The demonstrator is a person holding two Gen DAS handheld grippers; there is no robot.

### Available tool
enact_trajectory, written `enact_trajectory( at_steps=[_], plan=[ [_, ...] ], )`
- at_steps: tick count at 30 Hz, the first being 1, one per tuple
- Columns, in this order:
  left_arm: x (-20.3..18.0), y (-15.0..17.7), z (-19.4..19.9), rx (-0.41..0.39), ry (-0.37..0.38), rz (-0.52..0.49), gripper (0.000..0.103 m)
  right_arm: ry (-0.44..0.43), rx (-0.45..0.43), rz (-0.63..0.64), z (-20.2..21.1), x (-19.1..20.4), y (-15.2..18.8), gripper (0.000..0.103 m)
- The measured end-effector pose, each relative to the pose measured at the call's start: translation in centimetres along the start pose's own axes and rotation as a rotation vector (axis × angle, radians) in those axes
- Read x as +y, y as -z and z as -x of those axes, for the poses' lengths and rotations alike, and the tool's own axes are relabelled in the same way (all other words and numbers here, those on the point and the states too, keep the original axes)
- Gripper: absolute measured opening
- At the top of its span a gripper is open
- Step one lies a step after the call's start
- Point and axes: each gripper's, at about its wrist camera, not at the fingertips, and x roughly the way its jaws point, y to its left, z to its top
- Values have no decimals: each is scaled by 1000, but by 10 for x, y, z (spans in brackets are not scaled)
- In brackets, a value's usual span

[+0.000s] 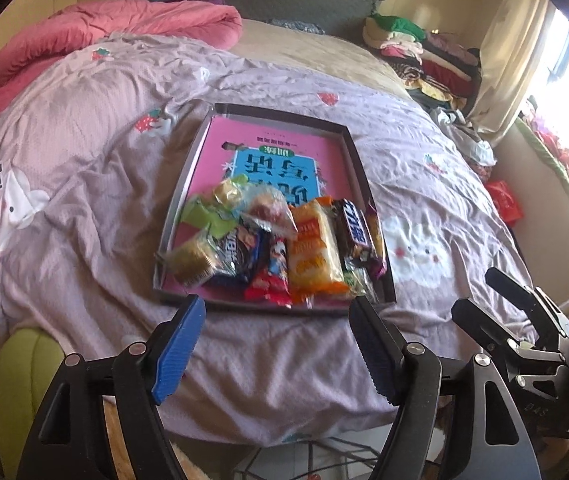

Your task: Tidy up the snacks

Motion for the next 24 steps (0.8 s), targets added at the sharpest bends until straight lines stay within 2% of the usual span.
enact_trajectory(
  at_steps=[11,24],
  plan=[
    [-20,16,4,21,3,-46,76,0,-10,6,11,2,8,94],
    [-22,12,5,14,-5,-48,76,-15,-14,25,10,6,9,97]
  ],
)
